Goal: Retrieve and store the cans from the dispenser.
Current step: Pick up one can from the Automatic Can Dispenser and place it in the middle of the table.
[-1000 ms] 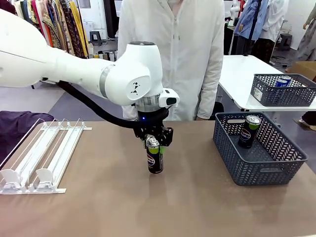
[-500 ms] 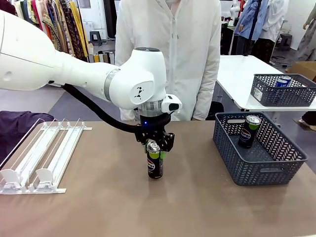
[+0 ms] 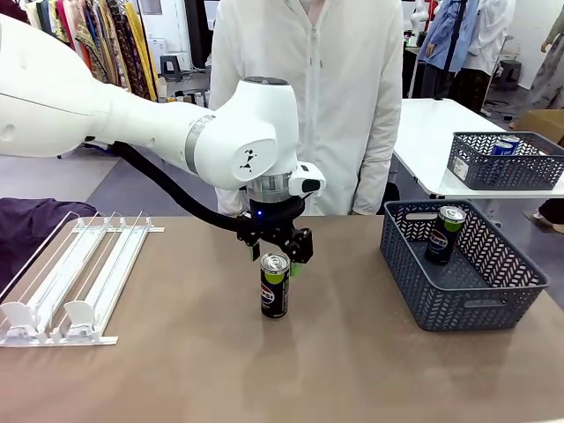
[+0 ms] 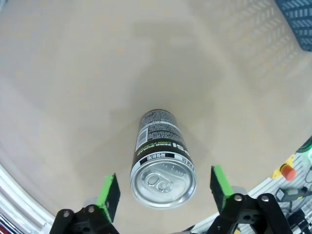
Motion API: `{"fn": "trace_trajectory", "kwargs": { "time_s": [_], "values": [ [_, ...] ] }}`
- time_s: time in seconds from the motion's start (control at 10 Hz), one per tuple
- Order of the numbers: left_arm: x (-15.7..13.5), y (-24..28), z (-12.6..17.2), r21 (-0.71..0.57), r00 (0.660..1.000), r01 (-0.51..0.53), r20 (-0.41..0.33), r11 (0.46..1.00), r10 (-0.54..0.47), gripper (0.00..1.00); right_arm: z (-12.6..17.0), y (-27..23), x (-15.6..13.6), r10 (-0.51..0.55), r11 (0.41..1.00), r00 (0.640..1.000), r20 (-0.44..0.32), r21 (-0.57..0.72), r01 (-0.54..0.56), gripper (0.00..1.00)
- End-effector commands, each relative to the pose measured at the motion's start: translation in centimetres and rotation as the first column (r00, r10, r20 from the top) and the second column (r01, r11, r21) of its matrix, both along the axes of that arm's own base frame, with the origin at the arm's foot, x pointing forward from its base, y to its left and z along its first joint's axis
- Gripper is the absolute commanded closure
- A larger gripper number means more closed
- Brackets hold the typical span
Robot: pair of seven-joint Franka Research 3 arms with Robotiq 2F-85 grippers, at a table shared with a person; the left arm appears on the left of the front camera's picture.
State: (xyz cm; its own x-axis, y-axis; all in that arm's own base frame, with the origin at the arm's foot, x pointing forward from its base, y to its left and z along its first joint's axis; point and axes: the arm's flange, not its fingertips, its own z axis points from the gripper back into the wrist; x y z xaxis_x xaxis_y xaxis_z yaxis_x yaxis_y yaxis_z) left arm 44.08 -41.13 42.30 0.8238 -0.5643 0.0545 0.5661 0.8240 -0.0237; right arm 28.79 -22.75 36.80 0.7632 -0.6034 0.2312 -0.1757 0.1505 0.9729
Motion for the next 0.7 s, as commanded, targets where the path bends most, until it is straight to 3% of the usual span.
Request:
{"fn": "trace_trajectory", "kwargs": {
  "time_s": [0.0, 0.3, 0.4, 0.6],
  "values": [
    [-0.9, 1.8, 2.7, -0.022, 0.994, -0.087, 0.063, 0.996, 0.088, 0.0, 0.3, 0.0, -0.2, 0.006, 1.0, 1.0, -0.006, 0.005, -0.006, 0.0],
    [-3.0, 10.7, 10.8, -0.214, 0.975, -0.224, -0.04, 0.951, 0.221, 0.0, 0.3, 0.0, -0.2, 0.006, 1.0, 1.0, -0.006, 0.005, -0.006, 0.0],
    [-3.4, 14.3, 12.3, -0.282, 0.974, -0.221, -0.114, 0.933, 0.196, 0.0, 0.3, 0.0, -0.2, 0.006, 1.0, 1.0, -0.006, 0.005, -0.006, 0.0],
    [-3.6, 23.2, 14.5, -0.406, 0.957, -0.286, -0.158, 0.868, 0.242, 0.0, 0.3, 0.0, -0.2, 0.006, 1.0, 1.0, -0.006, 0.005, -0.006, 0.0]
  ]
}}
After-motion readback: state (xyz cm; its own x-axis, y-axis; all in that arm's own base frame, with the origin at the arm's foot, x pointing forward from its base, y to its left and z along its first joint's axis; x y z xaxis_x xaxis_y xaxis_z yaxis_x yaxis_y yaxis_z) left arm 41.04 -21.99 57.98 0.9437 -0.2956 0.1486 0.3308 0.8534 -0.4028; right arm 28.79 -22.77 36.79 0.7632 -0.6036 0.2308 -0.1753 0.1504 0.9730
